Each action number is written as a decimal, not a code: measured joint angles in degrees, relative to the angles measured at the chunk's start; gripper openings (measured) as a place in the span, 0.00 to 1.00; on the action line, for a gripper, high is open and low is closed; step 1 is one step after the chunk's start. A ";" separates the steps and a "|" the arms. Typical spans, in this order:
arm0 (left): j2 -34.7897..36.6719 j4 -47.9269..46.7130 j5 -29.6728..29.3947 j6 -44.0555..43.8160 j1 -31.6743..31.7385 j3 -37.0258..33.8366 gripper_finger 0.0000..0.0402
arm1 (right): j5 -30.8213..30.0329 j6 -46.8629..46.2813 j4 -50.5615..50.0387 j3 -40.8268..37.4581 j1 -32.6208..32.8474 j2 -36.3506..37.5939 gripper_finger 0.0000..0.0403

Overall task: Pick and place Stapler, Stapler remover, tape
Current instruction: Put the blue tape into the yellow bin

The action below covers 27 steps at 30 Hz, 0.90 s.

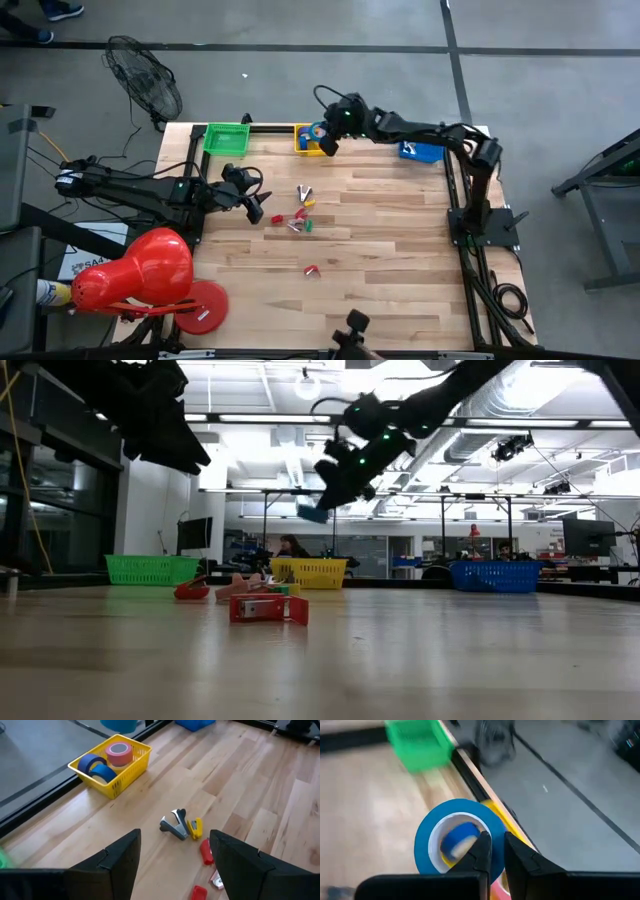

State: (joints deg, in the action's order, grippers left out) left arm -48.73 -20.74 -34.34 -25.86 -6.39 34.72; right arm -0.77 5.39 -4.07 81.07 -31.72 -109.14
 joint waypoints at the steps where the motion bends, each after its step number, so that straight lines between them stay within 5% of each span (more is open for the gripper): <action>1: 0.00 0.06 0.00 -0.14 0.00 0.00 0.58 | -0.64 0.77 -2.62 1.93 -0.16 -1.05 0.05; 17: 0.00 -0.28 -0.72 -1.67 0.00 0.00 0.58 | -4.79 5.61 -37.55 33.76 0.23 -20.87 0.05; 27: 0.00 -0.46 -0.69 -1.69 0.00 0.00 0.58 | -5.41 8.03 -43.51 42.52 0.80 -25.51 0.05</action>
State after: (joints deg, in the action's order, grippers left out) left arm -48.73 -21.19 -35.03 -27.55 -6.39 34.72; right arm -6.17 13.42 -47.58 123.59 -30.92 -134.64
